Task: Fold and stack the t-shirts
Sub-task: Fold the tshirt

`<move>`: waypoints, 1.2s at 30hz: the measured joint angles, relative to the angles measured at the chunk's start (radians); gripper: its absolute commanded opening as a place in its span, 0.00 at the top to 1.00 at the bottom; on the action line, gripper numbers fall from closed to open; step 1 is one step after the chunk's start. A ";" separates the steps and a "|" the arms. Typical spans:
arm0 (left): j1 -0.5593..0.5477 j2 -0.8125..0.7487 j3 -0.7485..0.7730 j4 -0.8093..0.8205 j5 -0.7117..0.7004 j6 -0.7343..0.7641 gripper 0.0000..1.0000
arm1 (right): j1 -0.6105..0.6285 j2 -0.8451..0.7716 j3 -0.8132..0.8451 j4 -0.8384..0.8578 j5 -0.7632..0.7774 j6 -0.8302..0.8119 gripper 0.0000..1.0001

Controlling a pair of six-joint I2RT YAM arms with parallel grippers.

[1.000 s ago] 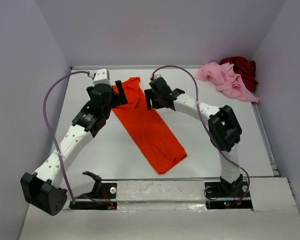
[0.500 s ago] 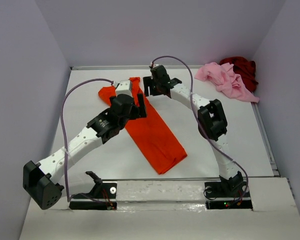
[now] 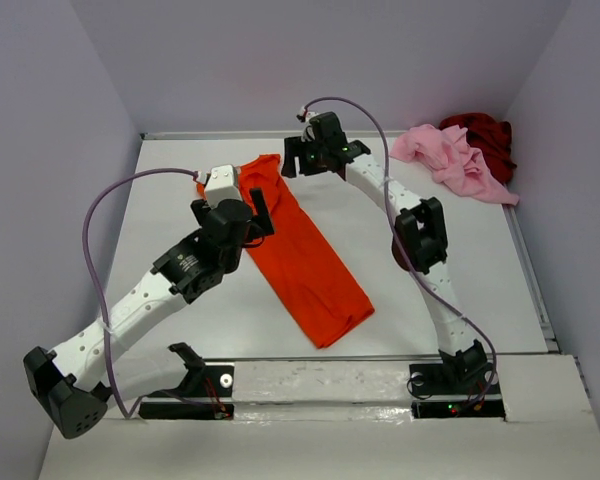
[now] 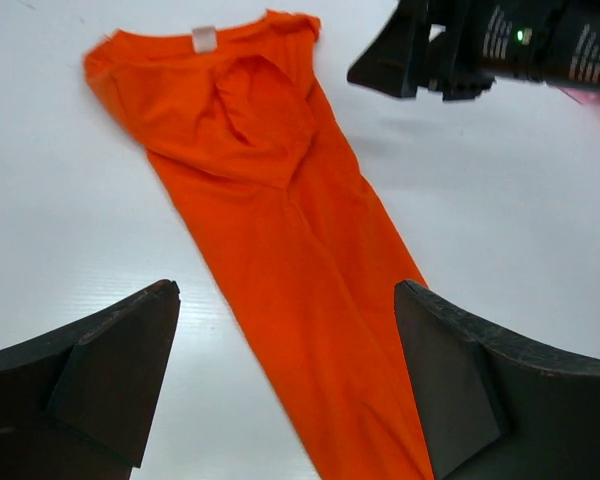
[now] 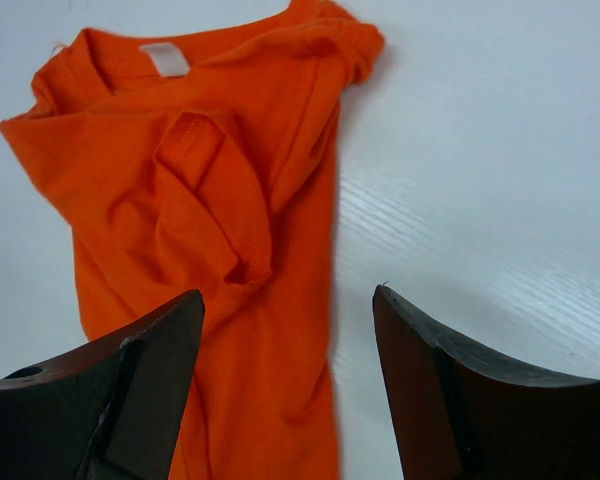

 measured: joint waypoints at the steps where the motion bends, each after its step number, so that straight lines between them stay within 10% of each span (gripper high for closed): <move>1: 0.000 0.008 0.016 0.001 -0.032 0.013 0.02 | 0.007 0.002 0.000 -0.003 -0.022 -0.009 0.26; 18: 0.008 0.241 0.187 0.043 -0.297 0.177 0.01 | 0.124 0.235 0.127 -0.002 -0.443 -0.048 0.26; 36: 0.009 0.188 0.165 0.055 -0.274 0.187 0.01 | -0.007 0.207 0.070 0.048 -0.317 0.095 0.25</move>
